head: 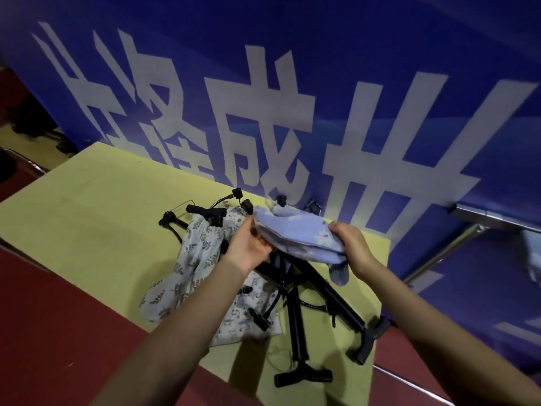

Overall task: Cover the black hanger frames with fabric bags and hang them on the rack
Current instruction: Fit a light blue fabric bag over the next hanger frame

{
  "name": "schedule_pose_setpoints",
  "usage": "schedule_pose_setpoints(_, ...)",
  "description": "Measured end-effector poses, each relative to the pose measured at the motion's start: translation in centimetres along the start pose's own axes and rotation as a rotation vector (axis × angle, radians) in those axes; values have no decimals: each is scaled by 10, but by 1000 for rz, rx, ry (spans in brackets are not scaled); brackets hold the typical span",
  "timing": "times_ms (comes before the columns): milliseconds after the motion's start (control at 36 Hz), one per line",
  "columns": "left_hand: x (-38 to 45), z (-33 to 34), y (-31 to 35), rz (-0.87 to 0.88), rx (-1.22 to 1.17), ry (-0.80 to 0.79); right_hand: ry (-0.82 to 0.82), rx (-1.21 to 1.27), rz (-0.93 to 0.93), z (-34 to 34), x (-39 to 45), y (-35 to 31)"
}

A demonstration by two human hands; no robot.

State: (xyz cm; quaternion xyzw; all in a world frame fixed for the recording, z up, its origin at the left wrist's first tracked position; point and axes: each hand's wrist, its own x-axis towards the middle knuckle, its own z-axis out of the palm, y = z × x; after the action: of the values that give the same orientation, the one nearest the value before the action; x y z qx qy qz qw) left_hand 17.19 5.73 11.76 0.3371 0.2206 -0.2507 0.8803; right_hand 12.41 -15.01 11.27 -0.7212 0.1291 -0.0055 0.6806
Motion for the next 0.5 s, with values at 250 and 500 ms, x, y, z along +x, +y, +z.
schedule_pose_setpoints(250, -2, 33, -37, 118, 334, -170, -141, -92, -11, -50, -18, 42)
schedule_pose_setpoints(500, 3, 79, -56, 344, 473, -5, -161, -48, -210, -52, 14, -14)
